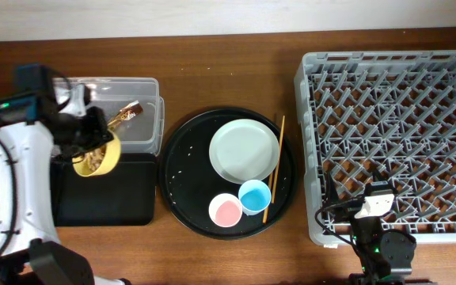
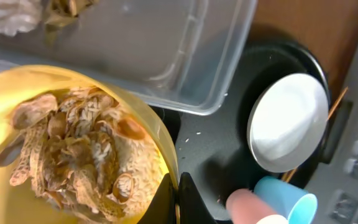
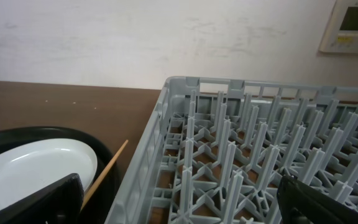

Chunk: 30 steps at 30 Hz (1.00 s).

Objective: Sort waste into correct bins and load items into the dishwasher rack
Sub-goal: 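Tip the yellow bowl over the black tray to dump shells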

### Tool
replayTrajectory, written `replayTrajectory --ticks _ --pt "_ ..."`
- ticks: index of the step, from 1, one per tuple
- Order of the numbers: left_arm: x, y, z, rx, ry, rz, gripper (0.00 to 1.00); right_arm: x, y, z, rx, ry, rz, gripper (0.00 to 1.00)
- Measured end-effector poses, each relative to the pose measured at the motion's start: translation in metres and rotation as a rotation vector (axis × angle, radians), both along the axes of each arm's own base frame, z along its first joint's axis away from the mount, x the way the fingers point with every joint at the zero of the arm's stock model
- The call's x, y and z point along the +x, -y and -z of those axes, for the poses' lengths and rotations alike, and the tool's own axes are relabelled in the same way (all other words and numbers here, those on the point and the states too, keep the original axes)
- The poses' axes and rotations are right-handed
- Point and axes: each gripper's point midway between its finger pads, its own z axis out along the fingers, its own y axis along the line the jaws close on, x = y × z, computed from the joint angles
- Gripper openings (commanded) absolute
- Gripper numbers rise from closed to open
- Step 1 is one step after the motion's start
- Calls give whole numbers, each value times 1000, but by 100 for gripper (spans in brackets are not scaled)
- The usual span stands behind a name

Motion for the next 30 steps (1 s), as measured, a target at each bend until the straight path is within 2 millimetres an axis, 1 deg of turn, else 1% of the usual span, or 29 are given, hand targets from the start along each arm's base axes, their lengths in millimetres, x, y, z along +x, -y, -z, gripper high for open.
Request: replayTrajectory --ticks 5,10,13,15,17,20,24,27,30 --pt "-9 -14 16 -154 23 -34 0 0 0 0 0 0 0 98" --pt "-13 -17 27 -310 110 -19 0 0 0 0 0 0 0 98" --pt "-22 -17 29 -450 201 -4 0 0 0 0 0 0 0 98" --pt "-29 -21 26 -537 280 -12 0 0 0 0 0 0 0 98" --pt "-38 -31 26 -606 354 -51 1 0 0 0 0 0 0 98" --pt "-54 -50 34 -659 435 -139 0 0 0 0 0 0 0 98" --pt "-66 -61 35 -715 493 -218 0 0 0 0 1 0 0 98" --pt "-68 -70 30 -736 543 -254 0 0 0 0 0 0 0 98" --pt "-67 -71 24 -755 577 -256 0 0 0 0 0 0 0 98"
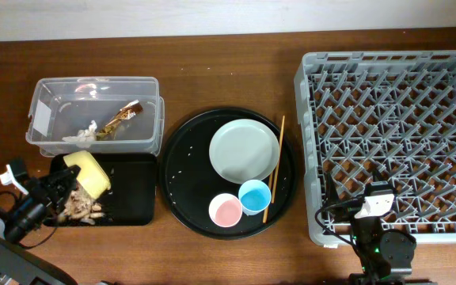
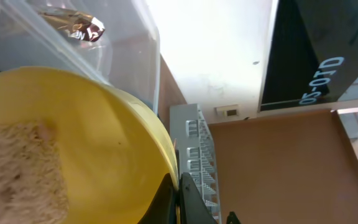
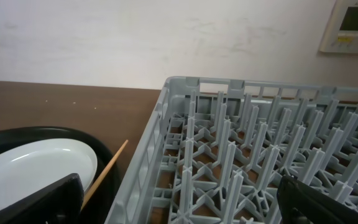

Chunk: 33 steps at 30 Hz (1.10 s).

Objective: Sort waste into correct bins and load items into the dishwasher rack
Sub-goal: 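Tip the yellow bowl over the black tray to dump shells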

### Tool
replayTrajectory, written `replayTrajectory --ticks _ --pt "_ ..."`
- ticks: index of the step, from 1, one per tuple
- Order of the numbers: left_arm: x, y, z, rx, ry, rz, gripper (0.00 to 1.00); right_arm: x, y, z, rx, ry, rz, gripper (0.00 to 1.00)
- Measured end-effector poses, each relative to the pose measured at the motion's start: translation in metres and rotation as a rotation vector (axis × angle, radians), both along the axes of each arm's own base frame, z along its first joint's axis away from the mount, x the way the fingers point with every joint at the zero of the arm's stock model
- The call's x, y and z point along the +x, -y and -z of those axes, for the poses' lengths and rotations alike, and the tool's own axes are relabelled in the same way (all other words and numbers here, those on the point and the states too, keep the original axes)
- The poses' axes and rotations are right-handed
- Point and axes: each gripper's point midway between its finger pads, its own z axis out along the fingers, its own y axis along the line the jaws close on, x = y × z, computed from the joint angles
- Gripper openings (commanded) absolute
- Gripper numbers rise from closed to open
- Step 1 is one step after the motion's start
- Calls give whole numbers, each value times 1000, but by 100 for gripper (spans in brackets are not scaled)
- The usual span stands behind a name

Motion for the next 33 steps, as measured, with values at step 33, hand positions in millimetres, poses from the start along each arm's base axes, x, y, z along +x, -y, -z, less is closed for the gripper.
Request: replayTrajectory --ticks 33 --pt "10 42 -26 -153 51 99 0 0 0 0 0 0 0 98"
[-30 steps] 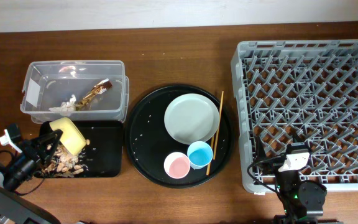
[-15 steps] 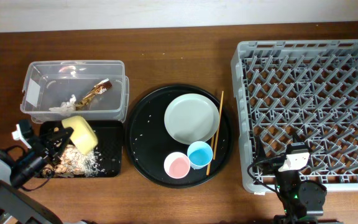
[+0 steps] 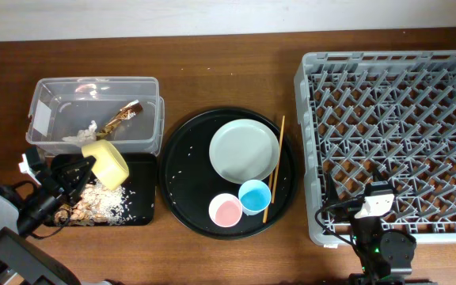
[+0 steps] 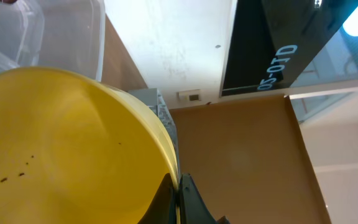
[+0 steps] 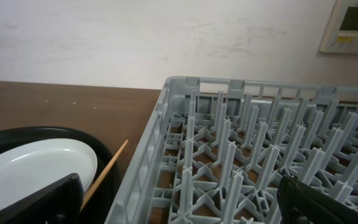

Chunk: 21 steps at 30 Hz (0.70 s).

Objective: Sort waste into correct bins and load items into the dishwasher rack
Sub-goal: 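Tip the yellow bowl over the black tray to dump shells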

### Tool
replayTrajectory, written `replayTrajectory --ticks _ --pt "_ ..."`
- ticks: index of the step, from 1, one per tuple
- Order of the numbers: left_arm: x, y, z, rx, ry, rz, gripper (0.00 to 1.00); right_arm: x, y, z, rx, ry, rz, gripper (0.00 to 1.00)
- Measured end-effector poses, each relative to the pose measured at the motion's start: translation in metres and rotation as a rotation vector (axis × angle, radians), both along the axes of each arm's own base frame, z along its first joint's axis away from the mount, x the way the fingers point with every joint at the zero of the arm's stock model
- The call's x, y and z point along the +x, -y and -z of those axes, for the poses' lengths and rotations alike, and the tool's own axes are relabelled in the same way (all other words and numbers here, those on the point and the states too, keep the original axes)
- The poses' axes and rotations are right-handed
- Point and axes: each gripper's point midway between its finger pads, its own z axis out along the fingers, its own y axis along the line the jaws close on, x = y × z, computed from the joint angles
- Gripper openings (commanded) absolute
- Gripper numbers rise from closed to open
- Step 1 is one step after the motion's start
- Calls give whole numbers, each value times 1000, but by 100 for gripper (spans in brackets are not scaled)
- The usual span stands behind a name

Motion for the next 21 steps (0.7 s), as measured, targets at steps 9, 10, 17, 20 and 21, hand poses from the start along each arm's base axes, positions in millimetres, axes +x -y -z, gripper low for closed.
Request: replayTrajectory --ticks 9,10,17,20,21 --pt "3 -3 -1 6 25 -4 0 0 0 0 0 0 0 98" --pt "3 -3 -1 4 24 -4 0 0 0 0 0 0 0 98" --pt "2 -1 -2 -14 5 -2 1 0 0 0 0 0 0 98" --pt "5 5 -8 -11 -3 28 0 0 0 0 1 0 0 99" --pt "7 9 -12 -3 -6 45 0 0 0 0 0 0 0 98"
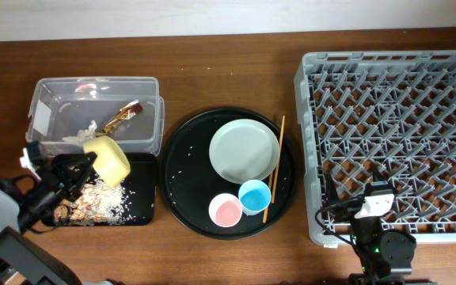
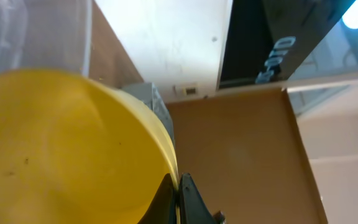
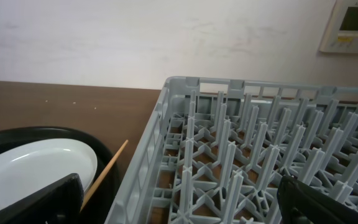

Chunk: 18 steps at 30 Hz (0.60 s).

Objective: Sort waste into correct bins and load items into the dishwasher rack
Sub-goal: 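Tip the yellow bowl over the black tray to dump shells, then carry the empty yellow bowl back onto the round tray with the left gripper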

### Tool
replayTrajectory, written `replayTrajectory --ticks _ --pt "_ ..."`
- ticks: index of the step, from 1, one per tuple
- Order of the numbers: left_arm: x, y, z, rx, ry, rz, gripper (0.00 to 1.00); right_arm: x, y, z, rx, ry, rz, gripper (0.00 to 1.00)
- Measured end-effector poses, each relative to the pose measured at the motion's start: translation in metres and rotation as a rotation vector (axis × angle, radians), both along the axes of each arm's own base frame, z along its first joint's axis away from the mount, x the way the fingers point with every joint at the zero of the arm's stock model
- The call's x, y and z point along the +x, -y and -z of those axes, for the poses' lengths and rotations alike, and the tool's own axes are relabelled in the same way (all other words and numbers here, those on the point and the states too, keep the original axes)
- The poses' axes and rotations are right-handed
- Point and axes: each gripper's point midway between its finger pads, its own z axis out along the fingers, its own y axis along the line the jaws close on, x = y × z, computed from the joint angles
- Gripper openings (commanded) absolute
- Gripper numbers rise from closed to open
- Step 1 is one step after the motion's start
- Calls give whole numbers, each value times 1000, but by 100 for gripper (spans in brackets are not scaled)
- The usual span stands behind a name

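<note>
My left gripper (image 2: 178,182) is shut on the rim of a yellow bowl (image 1: 108,159), which is tipped on its side over the black rectangular bin (image 1: 139,210). The bowl's inside (image 2: 61,143) looks empty apart from specks. A pile of peanut shells and rice (image 1: 92,201) lies in that bin. The grey dishwasher rack (image 1: 394,134) fills the right side. My right gripper (image 3: 179,196) is open at the rack's near edge, holding nothing.
A clear bin (image 1: 58,99) behind the black one holds a wrapper (image 1: 123,115) and paper. The round black tray (image 1: 182,170) carries a pale plate (image 1: 244,150), a pink cup (image 1: 226,210), a blue cup (image 1: 254,195) and a chopstick (image 1: 275,166).
The tipped yellow bowl has shifted a little toward the clear bin, still in my left gripper. The scrap pile and the right arm are unchanged.
My left gripper first held the bowl, full of shells, upright by the clear bin's corner. Then the bowl was tipped low over the black bin with scraps spilling out. Later it was empty above the pile, and it stays tipped there now.
</note>
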Motion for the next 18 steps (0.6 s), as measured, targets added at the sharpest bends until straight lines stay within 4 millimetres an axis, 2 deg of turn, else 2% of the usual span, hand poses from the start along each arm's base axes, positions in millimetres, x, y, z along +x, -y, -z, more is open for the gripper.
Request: replayTrajectory --ticks 3,4,8,9,13,15,18 --pt "9 10 -15 47 10 61 0 0 0 0 -1 0 0 98" --pt "16 21 -25 96 19 116 1 0 0 0 0 0 0 98" --pt "30 55 -37 220 6 260 1 0 0 0 0 0 0 98" --pt "34 69 -37 269 -2 309 0 0 0 0 0 0 0 98" --pt "42 102 -24 420 -102 403 1 0 0 0 0 0 0 98" --pt "45 121 -10 523 -170 436 1 0 0 0 -1 0 0 98" --pt "45 139 7 633 -245 457 1 0 0 0 0 0 0 98"
